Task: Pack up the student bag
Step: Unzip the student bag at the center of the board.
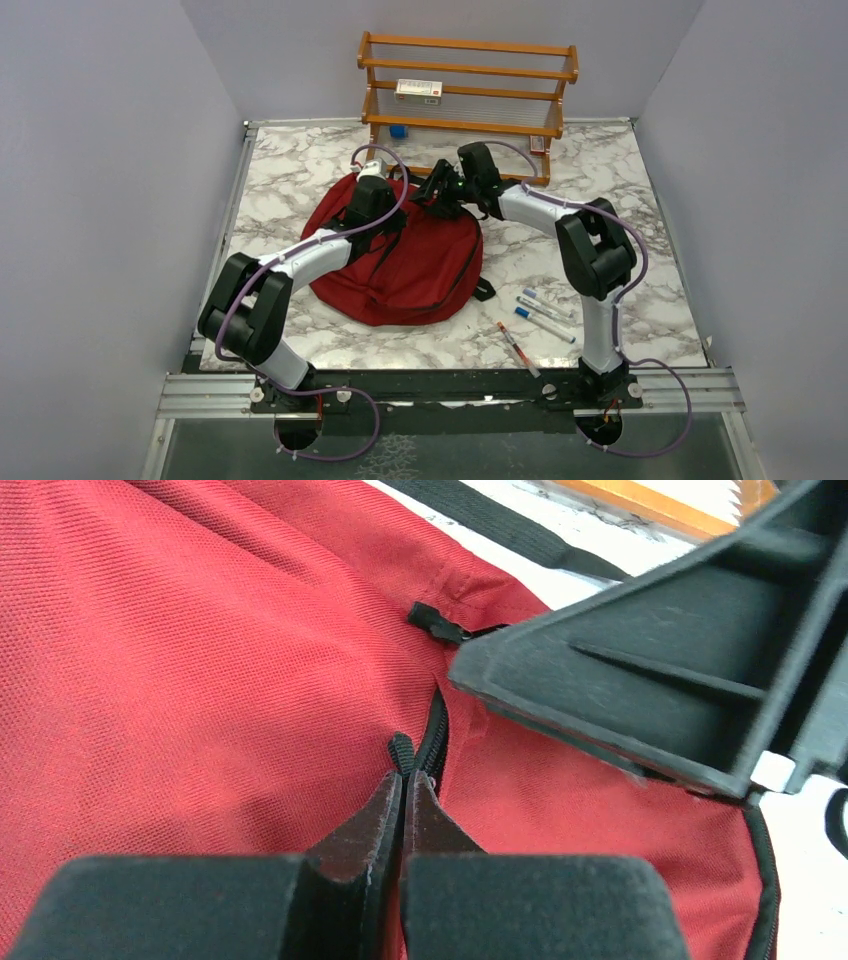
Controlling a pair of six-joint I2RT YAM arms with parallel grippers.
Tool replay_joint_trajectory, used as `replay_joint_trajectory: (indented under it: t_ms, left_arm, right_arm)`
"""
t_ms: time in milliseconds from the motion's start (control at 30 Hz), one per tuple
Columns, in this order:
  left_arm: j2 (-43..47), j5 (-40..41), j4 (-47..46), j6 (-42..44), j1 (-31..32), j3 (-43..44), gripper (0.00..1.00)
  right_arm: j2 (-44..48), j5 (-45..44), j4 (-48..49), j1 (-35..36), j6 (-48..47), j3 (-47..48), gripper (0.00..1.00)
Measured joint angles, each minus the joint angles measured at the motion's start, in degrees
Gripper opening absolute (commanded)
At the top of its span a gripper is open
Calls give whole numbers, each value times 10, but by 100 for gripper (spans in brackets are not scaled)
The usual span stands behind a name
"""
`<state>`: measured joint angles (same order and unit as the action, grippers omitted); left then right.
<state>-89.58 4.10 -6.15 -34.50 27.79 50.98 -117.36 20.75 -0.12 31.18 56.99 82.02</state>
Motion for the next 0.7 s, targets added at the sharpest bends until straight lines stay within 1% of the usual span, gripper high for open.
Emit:
replay_joint_trajectory:
  t_ms: [367, 533, 600, 700]
  left_arm:
    - [5, -3, -2, 0, 5, -2, 0]
    - [10, -3, -3, 1, 5, -10, 0]
    - [17, -3, -2, 1, 5, -15, 0]
    - [29, -3, -2, 3, 5, -23, 0]
  right_arm:
    - [-36, -1, -36, 1, -11, 35, 36]
    - [-39, -1, -39, 1, -15, 35, 10]
    - [-39, 0, -38, 1, -16, 35, 1]
    - [-39, 2, -38, 1, -16, 35, 0]
